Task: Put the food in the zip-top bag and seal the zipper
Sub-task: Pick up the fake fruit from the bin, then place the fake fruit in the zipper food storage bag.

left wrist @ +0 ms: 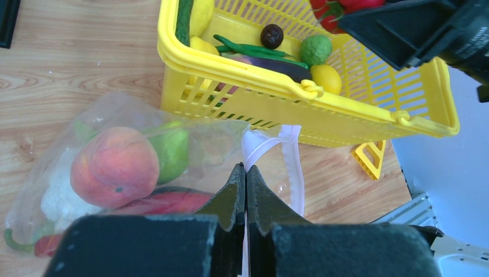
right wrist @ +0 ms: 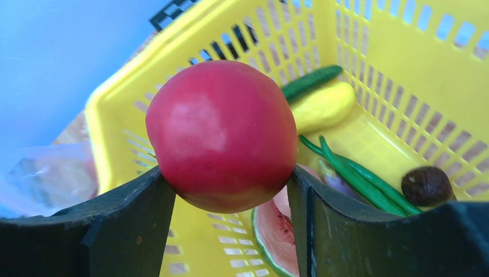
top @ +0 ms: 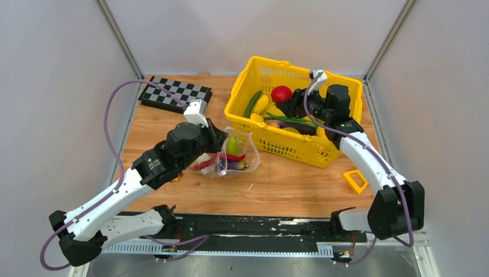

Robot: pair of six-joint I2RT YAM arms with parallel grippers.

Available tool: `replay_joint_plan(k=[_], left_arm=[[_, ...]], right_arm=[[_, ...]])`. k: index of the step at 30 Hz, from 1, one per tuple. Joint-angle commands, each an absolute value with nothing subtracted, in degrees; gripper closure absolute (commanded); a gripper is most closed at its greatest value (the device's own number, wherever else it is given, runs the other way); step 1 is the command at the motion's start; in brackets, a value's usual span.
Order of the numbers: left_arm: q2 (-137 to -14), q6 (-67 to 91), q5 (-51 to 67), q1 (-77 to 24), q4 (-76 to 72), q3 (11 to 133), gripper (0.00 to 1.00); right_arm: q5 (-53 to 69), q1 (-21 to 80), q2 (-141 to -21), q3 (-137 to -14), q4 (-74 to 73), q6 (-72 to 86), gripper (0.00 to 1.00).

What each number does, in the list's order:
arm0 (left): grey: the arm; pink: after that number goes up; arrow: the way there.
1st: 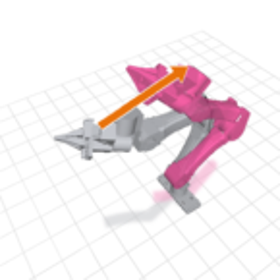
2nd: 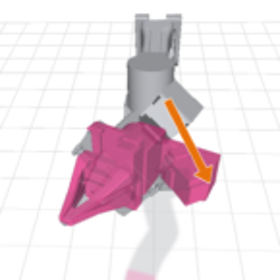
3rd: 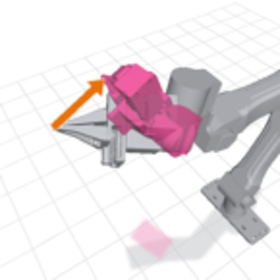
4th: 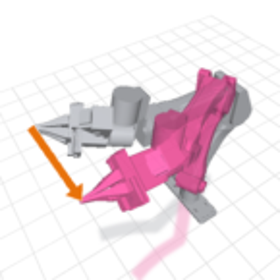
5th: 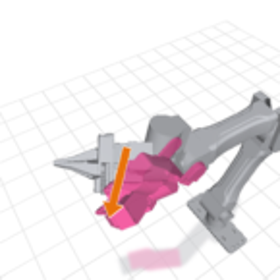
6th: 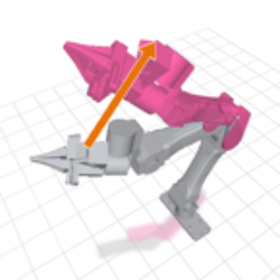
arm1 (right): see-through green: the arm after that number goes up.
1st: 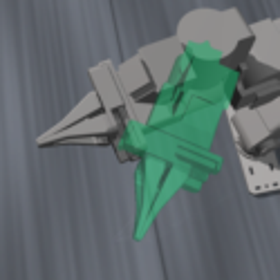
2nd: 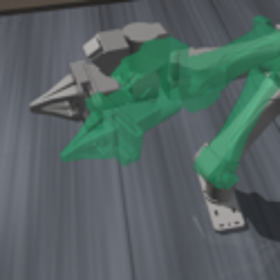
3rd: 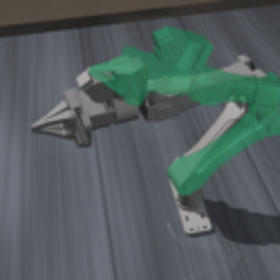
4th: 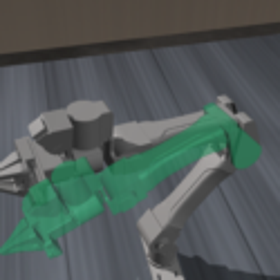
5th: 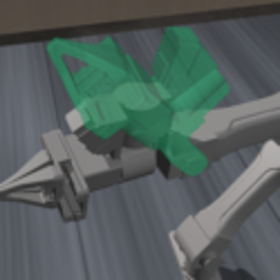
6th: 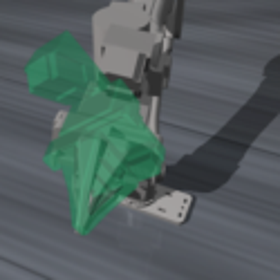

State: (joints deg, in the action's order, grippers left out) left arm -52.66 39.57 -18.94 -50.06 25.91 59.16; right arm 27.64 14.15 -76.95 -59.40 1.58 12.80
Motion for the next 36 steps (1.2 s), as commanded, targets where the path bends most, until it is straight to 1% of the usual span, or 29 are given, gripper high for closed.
replay_joint_plan(k=[1, 5, 11, 16, 18, 25, 30, 36], left_arm=[[-52.21, 39.47, -18.93, -49.83, 23.35, 60.23, 1.0], [-52.66, 39.61, -18.63, -49.83, 22.96, 60.37, 1.0], [-52.77, 39.64, -18.59, -49.8, 22.82, 60.4, 1.0], [-52.82, 39.83, -18.71, -49.81, 22.64, 60.21, 1.0], [-52.89, 39.83, -18.71, -49.83, 22.59, 60.21, 1.0], [-52.87, 39.67, -18.85, -49.81, 22.49, 60.26, 1.0], [-52.94, 39.79, -18.78, -49.83, 22.43, 60.19, 1.0], [-53.17, 39.82, -18.36, -49.83, 22.29, 60.32, 1.0]], right_arm=[[36.87, 14.07, -72.02, -59.25, 5.1, 12.64, 0.83], [45.41, 14.07, -69.31, -59.34, 4.79, 12.0, 0.83], [55.16, 14.15, -66.38, -59.39, 3.65, 11.55, 0.82], [61.06, 15.3, -65.53, -60.35, 0.33, 9.35, 0.82], [61.92, 16.65, -65.48, -61.14, -3.36, 7.27, 0.81], [60.66, 24.9, -66.42, -63.81, -14.03, -2.23, 0.81], [51.37, 32.88, -67.59, -66.03, -22.68, -8.97, 0.8], [40.19, 37.55, -70.02, -68.29, -26.95, -10.55, 0.8]])
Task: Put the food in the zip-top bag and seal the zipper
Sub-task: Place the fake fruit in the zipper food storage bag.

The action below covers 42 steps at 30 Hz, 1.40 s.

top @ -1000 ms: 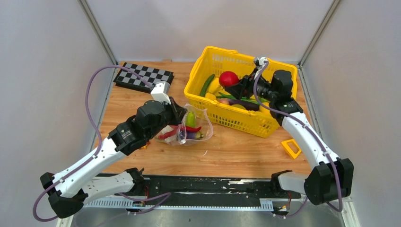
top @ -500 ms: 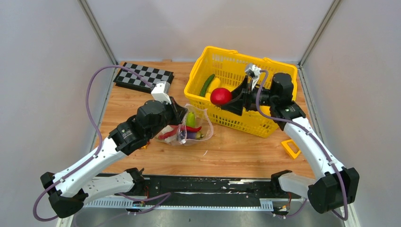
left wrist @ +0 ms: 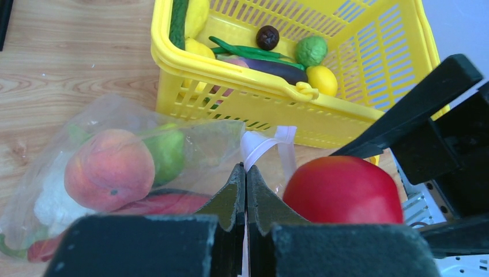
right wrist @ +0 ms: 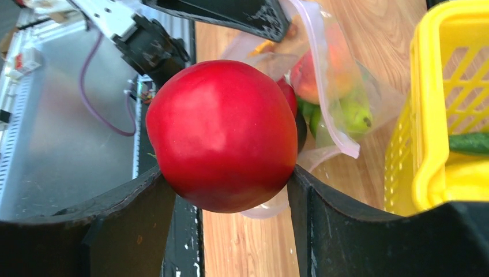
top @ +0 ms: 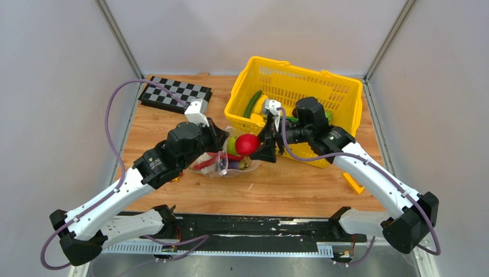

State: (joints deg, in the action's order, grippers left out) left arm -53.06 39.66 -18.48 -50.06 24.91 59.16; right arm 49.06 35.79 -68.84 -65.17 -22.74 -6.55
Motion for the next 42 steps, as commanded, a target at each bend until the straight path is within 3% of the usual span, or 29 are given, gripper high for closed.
replay_joint_plan(k=[1, 9, 15, 23, 31, 42], left_arm=[[-53.08, 39.82, -18.37, -49.83, 22.29, 60.34, 1.0], [-53.5, 39.66, -17.74, -49.83, 22.24, 60.74, 1.0], [-53.53, 39.55, -17.96, -49.83, 22.24, 60.71, 1.0], [-53.48, 39.79, -18.21, -49.83, 21.99, 61.0, 1.0], [-53.16, 39.91, -18.77, -49.82, 21.93, 60.85, 1.0], [-52.44, 40.08, -19.41, -49.83, 22.2, 60.27, 1.0]], right_arm=[[38.71, 38.71, -70.3, -68.58, -27.32, -10.75, 0.79], [19.69, 46.72, -73.83, -69.72, -25.01, -8.45, 0.77], [11.87, 50.37, -72.76, -68.02, -19.56, -8.45, 0.69], [10.34, 54.13, -74.5, -68.57, -19.14, -10.21, 0.6], [9.15, 54.45, -73.49, -66.81, -16.27, -9.06, 0.36], [6.89, 54.4, -74.08, -66.38, -15.19, -6.86, 0.24]])
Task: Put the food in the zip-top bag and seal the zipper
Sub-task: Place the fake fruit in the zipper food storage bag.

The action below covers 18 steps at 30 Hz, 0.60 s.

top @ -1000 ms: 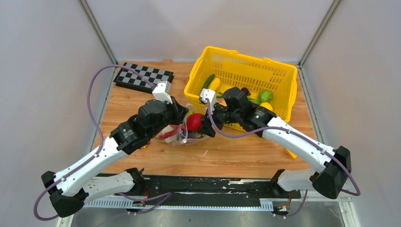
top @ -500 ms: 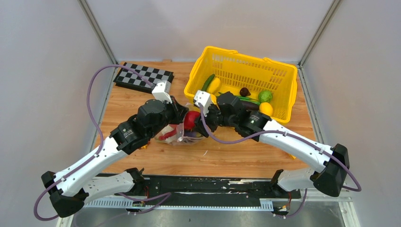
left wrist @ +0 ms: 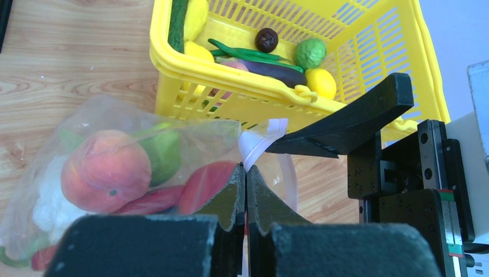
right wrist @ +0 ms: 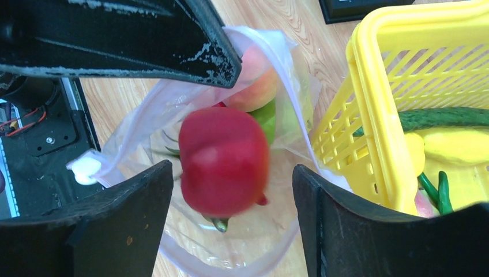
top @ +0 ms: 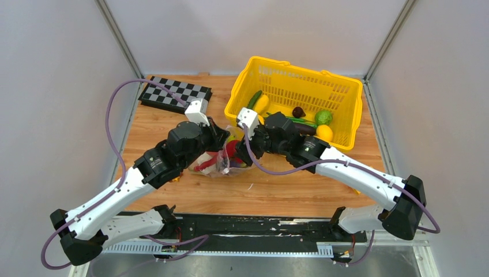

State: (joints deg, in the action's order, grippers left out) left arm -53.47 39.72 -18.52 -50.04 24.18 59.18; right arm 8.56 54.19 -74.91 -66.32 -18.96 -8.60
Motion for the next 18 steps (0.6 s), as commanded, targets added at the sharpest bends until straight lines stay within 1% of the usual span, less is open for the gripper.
replay_joint_plan(k=[1, 3, 4, 7, 9, 12, 15, 18], left_arm=[[-52.49, 40.08, -19.39, -49.83, 22.2, 60.26, 1.0], [-52.63, 40.08, -19.42, -49.83, 22.1, 60.24, 1.0], [-52.66, 40.08, -19.38, -49.83, 22.13, 60.26, 1.0], [-52.81, 40.16, -19.38, -49.83, 22.13, 60.22, 1.0], [-52.69, 40.17, -19.47, -49.81, 22.22, 60.21, 1.0], [-52.54, 40.34, -19.79, -49.82, 22.19, 60.1, 1.0], [-52.61, 40.28, -19.84, -49.79, 22.18, 60.22, 1.0], [-52.77, 40.34, -19.91, -49.79, 22.05, 60.27, 1.0]], right_arm=[[7.0, 54.4, -74.09, -66.29, -14.86, -6.71, 0.24], [7.12, 54.4, -74.02, -66.06, -14.24, -6.13, 0.24], [7.16, 54.4, -74.02, -65.89, -13.91, -5.85, 0.26], [7.8, 54.38, -74.09, -65.74, -13.79, -5.83, 0.41], [8.14, 54.4, -73.65, -65.39, -13.65, -5.97, 0.54], [11.71, 54.28, -73.09, -65.14, -14.98, -7.76, 0.67], [17.35, 54.23, -73.38, -66.37, -19.28, -9.15, 0.73], [22.14, 54.23, -73.22, -65.76, -21.24, -9.96, 0.75]])
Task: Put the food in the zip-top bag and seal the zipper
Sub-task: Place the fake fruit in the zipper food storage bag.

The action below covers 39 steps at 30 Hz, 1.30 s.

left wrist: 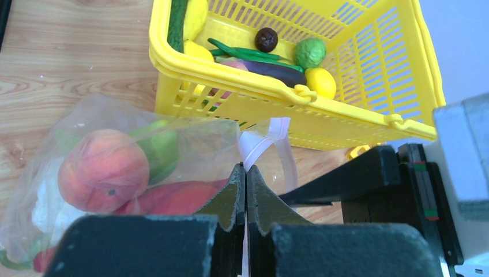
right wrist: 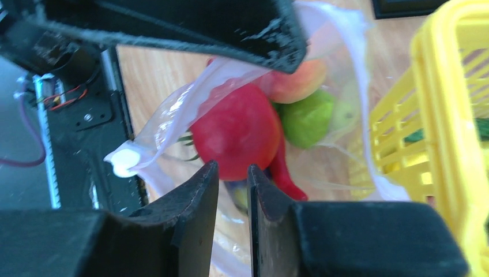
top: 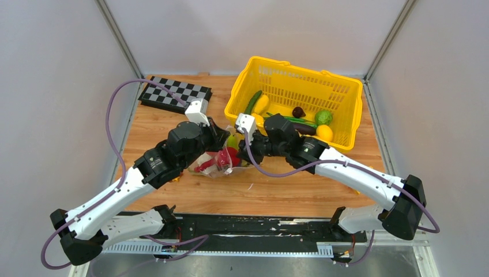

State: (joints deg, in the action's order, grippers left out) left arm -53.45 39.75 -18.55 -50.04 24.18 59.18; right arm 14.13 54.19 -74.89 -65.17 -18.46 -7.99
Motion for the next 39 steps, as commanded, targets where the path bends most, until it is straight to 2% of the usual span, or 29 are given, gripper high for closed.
replay_joint_plan(k=[1, 13, 24, 29, 39], left_arm=[[-52.86, 40.34, -19.83, -49.78, 21.93, 60.29, 1.0], [-53.19, 40.85, -18.65, -49.79, 21.44, 60.39, 1.0], [-52.33, 41.22, -18.72, -49.82, 21.25, 59.59, 1.0], [-51.77, 41.22, -19.33, -49.79, 21.42, 59.11, 1.0], [-51.8, 40.79, -20.89, -49.83, 21.61, 59.06, 1.0]], right_arm=[[23.43, 54.23, -73.26, -65.48, -21.49, -10.01, 0.75], [16.86, 54.15, -79.59, -63.95, -12.16, -5.56, 0.76], [17.66, 53.37, -83.31, -63.87, -2.7, -0.38, 0.73], [17.11, 52.41, -80.74, -62.78, -3.23, -0.35, 0.7], [16.3, 51.31, -66.18, -61.63, -10.59, -3.95, 0.6]])
